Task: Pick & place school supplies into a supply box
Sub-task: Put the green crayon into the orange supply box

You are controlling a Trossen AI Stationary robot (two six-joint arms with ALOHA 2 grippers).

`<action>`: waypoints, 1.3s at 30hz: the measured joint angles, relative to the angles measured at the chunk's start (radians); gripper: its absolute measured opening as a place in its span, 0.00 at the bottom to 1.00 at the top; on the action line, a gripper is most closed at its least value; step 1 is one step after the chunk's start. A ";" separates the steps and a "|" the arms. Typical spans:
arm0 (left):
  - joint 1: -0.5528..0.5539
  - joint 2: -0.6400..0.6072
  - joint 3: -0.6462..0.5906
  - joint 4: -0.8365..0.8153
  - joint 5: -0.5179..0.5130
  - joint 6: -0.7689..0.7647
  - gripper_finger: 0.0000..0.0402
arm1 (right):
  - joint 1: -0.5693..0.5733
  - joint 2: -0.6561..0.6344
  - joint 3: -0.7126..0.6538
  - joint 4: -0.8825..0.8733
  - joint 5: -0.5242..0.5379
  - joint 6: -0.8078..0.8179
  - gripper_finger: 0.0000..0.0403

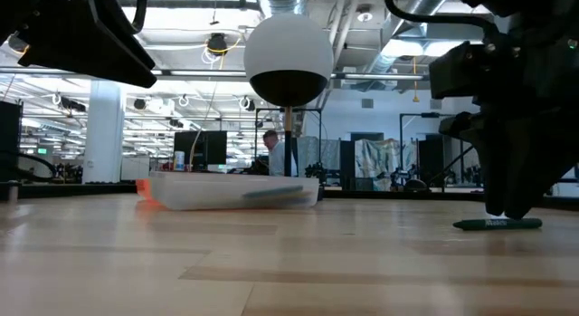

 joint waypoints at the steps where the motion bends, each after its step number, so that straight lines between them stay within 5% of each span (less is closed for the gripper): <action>1: 0.000 0.000 0.000 0.000 0.000 0.000 0.39 | 0.000 0.000 -0.003 -0.001 0.000 0.000 0.20; 39: 0.000 0.000 0.000 0.000 0.011 -0.002 0.39 | -0.017 0.075 -0.016 0.021 0.053 -0.065 0.20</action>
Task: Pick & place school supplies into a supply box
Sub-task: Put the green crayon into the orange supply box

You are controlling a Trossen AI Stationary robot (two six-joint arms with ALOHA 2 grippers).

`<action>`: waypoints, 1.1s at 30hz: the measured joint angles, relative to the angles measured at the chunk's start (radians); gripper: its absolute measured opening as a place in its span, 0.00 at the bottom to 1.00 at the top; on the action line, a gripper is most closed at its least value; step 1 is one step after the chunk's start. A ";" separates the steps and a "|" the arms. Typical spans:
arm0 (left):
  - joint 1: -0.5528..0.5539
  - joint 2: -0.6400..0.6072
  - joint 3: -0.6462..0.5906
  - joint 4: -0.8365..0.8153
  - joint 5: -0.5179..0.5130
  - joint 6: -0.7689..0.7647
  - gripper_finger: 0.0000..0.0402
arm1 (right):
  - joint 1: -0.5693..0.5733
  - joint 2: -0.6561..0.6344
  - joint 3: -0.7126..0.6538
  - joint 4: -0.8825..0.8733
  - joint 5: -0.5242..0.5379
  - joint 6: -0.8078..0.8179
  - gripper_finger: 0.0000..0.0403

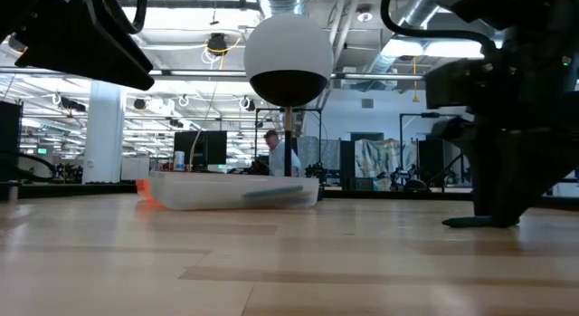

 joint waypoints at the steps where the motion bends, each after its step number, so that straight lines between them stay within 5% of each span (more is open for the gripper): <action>1: 0.000 0.000 0.000 0.000 0.004 0.000 0.39 | 0.000 0.006 0.001 0.002 0.001 -0.002 0.20; 9: 0.000 0.000 0.000 0.000 0.007 0.000 0.39 | -0.001 -0.017 -0.004 -0.021 -0.001 0.059 0.18; 20: 0.000 0.000 0.000 0.000 0.016 0.000 0.39 | -0.001 -0.014 -0.004 -0.032 -0.001 0.056 0.02; 33: 0.000 0.000 0.000 0.000 0.017 0.000 0.39 | 0.000 -0.014 -0.004 -0.027 0.000 0.056 0.03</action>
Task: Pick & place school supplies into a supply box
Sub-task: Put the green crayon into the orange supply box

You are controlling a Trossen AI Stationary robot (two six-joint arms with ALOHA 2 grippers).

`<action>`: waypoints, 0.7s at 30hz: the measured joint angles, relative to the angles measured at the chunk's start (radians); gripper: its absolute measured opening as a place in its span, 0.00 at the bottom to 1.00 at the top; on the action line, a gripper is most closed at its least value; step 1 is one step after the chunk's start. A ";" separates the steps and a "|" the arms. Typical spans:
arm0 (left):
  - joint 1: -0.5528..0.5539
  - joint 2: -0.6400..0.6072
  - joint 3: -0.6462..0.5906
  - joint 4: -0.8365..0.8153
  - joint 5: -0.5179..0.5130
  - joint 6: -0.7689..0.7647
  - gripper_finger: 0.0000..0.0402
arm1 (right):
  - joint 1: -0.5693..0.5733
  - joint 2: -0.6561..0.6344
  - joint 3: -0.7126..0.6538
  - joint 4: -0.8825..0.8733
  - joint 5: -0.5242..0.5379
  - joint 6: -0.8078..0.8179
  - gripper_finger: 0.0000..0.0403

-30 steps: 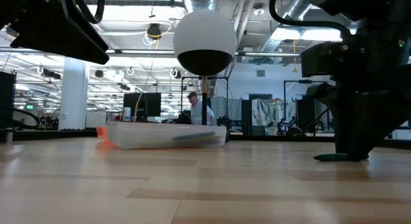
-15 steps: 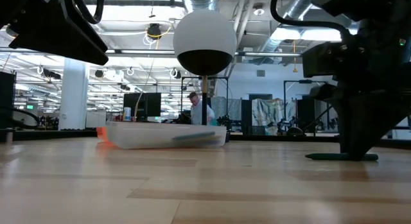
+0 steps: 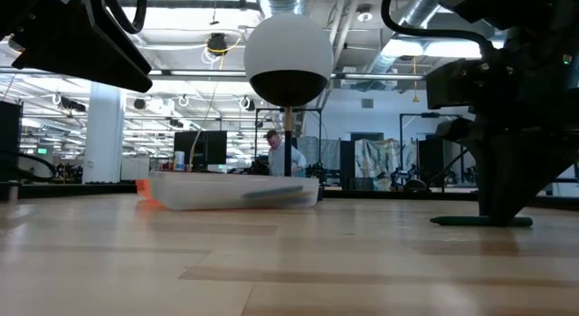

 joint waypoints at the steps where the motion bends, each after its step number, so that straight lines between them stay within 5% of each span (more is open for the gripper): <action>1: 0.000 0.000 0.000 0.000 0.000 0.000 0.39 | 0.000 0.000 0.000 0.000 0.000 0.000 0.03; 10: 0.000 0.000 0.000 -0.001 0.000 0.000 0.39 | 0.003 0.000 -0.001 0.007 0.018 -0.067 0.02; 21: 0.000 0.000 0.000 -0.027 0.000 0.000 0.39 | 0.013 0.011 0.002 0.140 0.233 -0.260 0.02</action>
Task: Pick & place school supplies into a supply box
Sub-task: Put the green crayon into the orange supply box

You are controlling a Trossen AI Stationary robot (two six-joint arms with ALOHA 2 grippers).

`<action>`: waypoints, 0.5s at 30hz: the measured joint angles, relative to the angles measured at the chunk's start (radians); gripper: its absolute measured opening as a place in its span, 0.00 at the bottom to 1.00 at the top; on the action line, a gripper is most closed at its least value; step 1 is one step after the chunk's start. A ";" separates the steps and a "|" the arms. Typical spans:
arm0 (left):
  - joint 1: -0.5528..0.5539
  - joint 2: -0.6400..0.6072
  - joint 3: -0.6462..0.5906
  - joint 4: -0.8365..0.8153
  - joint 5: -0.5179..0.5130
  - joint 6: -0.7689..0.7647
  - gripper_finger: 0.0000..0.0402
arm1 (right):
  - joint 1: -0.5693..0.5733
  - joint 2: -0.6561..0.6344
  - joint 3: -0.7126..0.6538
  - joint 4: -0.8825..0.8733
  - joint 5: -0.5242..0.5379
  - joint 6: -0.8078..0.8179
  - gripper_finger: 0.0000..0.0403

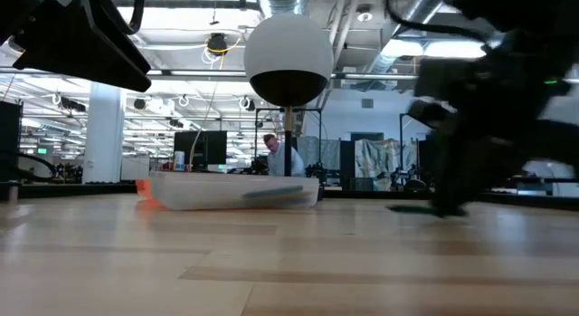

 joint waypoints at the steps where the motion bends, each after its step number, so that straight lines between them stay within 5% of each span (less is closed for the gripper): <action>1: 0.000 0.000 0.000 -0.002 0.000 0.000 0.39 | -0.006 0.002 0.006 0.009 0.034 -0.017 0.02; 6: 0.000 0.000 0.000 -0.007 0.000 0.000 0.39 | -0.046 -0.001 0.039 0.100 0.119 -0.119 0.02; 15: 0.000 0.000 0.000 -0.023 0.026 0.000 0.39 | -0.180 -0.004 0.079 0.333 0.113 -0.403 0.02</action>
